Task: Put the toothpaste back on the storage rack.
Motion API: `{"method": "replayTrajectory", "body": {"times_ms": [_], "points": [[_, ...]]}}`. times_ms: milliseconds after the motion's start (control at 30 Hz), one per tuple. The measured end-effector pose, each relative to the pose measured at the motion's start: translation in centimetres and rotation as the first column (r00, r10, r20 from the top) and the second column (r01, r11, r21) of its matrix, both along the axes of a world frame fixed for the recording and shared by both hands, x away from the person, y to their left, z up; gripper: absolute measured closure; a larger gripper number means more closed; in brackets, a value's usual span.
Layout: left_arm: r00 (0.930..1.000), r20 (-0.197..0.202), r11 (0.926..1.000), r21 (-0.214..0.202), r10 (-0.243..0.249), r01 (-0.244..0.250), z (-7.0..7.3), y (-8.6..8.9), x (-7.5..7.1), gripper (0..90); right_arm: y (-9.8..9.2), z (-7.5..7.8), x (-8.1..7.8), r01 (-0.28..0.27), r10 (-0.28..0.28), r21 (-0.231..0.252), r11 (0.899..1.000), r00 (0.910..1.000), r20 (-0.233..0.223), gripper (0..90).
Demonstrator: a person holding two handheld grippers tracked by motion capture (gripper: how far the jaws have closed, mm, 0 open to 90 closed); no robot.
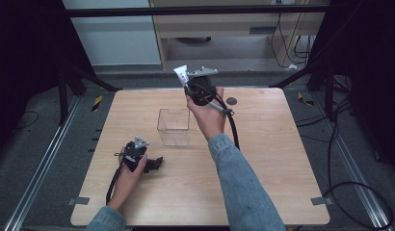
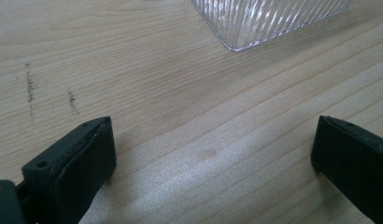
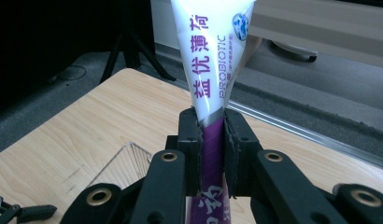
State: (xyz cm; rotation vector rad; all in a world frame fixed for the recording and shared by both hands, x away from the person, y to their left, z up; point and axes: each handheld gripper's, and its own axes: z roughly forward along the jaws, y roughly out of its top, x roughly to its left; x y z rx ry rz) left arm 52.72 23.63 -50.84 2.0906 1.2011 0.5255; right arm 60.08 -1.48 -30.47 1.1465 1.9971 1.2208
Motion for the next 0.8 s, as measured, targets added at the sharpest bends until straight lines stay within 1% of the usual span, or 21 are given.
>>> {"method": "replayTrajectory", "body": {"times_ms": [133,300,367,500,700,800], "points": [[1.0,0.0,1.0,-0.001,0.0,0.0,0.0,0.0,0.0,0.0,1.0,0.1,0.3,-0.009,0.009,-0.004,1.0,0.9999,0.007,78.7],[1.0,-0.001,1.0,0.002,-0.001,0.001,0.0,0.0,0.0,0.0,1.9,0.1,0.6,-0.012,0.012,0.017,1.0,0.9998,0.019,78.7],[1.0,0.0,1.0,-0.001,0.001,-0.001,0.0,0.0,0.0,0.0,2.3,0.1,0.7,-0.011,0.011,0.027,1.0,0.9998,0.016,78.7],[1.0,0.0,1.0,-0.001,0.0,0.0,0.0,0.0,0.0,0.0,3.0,0.2,0.9,-0.025,0.024,0.022,0.999,0.9991,0.034,78.7],[1.0,0.0,1.0,-0.001,0.0,0.0,0.0,0.0,0.0,0.0,3.4,-0.1,1.4,-0.021,0.021,0.025,0.999,0.9995,0.026,78.7],[1.0,0.0,1.0,0.0,0.0,0.0,0.0,0.0,0.0,0.0,3.5,-0.2,1.6,-0.018,0.017,0.025,1.0,0.9994,0.029,78.6]]}}
